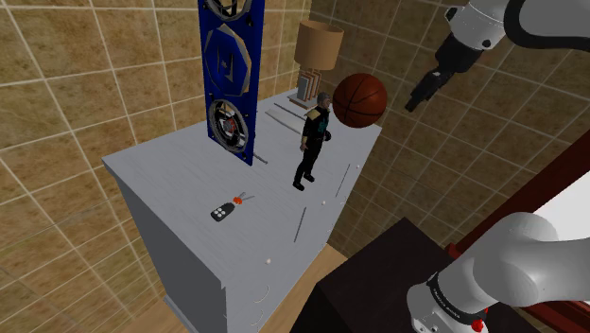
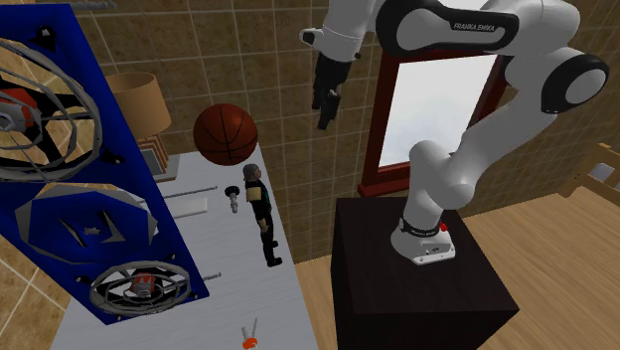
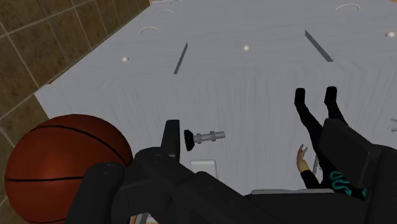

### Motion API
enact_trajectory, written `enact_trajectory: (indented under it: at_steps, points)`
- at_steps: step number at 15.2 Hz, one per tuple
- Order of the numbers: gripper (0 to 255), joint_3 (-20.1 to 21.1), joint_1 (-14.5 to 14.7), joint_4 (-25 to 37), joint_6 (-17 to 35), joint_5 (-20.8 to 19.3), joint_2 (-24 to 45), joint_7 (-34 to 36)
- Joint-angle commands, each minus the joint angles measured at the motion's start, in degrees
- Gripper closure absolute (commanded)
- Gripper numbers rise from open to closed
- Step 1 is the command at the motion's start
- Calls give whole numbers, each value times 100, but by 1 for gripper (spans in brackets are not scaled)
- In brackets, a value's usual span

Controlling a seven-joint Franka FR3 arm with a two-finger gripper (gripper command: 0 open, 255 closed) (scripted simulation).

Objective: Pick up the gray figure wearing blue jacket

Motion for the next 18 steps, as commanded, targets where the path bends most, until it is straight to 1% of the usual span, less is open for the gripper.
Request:
enact_trajectory:
  at_steps: [1,5,10,14,18]
  points:
    - [0,0,0,0,0,0,0,0]
    - [0,512,-75,487,-93,367,644,1050]
    - [0,1069,-198,1331,-224,704,1610,2331]
    - [0,1447,-289,2189,-365,847,2494,3346]
    - [0,1757,-332,3221,-563,867,3475,4356]
